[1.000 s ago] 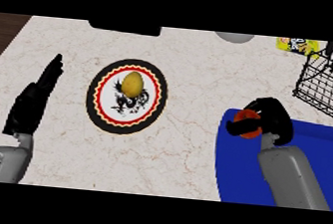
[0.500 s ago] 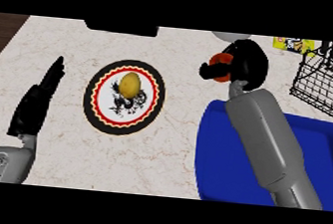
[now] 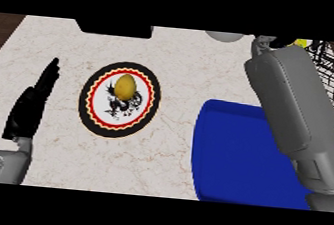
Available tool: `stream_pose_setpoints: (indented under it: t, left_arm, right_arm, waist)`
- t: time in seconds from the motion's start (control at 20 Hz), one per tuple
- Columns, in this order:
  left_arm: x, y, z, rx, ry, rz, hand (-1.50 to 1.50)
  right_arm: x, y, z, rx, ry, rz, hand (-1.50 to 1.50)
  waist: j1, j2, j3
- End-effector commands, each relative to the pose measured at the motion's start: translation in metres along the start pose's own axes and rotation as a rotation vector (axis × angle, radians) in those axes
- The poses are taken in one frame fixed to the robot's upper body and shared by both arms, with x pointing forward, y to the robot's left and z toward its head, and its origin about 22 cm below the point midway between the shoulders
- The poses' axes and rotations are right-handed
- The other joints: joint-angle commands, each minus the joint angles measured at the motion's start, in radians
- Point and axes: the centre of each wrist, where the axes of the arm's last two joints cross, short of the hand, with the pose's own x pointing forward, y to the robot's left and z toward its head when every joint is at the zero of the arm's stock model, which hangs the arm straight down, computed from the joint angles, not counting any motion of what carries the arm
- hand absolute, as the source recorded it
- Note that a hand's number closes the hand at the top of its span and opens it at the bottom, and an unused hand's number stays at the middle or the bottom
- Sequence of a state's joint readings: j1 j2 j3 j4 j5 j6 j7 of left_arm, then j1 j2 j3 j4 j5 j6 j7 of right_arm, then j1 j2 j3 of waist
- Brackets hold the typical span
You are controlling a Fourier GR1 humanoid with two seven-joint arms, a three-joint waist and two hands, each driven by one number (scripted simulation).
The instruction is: Pick the tomato from the tray and place it in the tiered basket
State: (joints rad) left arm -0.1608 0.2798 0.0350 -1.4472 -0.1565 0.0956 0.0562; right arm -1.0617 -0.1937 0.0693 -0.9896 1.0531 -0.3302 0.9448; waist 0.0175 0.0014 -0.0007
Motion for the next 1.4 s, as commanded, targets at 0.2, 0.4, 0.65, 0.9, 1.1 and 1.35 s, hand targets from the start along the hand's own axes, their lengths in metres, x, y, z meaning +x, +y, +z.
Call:
stream_pose_setpoints:
  t: [0.2, 0.4, 0.65, 0.9, 1.1, 1.35]
  left_arm:
    - [0.01, 0.008, -0.008, 0.014, 0.008, 0.003, 0.0]
    - [0.02, -0.001, -0.006, 0.007, -0.012, 0.009, 0.0]
    - [0.0, 0.01, 0.005, -0.011, 0.008, 0.014, 0.0]
    - [0.001, -0.002, -0.007, -0.005, 0.0, 0.008, 0.0]
    - [0.011, -0.002, -0.006, -0.001, -0.005, 0.006, 0.0]
    - [0.003, 0.01, 0.0, 0.002, -0.013, 0.012, 0.0]
  right_arm:
    - [-0.003, -0.042, -0.044, -0.025, 0.01, 0.132, 1.5]
    - [-0.013, -0.066, -0.075, -0.031, 0.028, 0.014, 1.5]
    - [-0.041, -0.054, -0.091, -0.023, -0.005, 0.164, 1.5]
    - [-0.079, -0.076, -0.126, -0.1, 0.037, 0.392, 1.5]
    - [-0.104, -0.085, -0.139, -0.148, 0.077, 0.557, 1.5]
    - [-0.142, -0.089, -0.148, -0.139, 0.076, 0.559, 1.5]
  waist:
    - [-0.012, -0.001, 0.001]
    - [-0.003, 0.001, 0.001]
    - [0.001, 0.003, 0.001]
    - [0.009, 0.012, 0.0]
    - [0.009, 0.008, 0.001]
    - [-0.002, 0.002, 0.001]
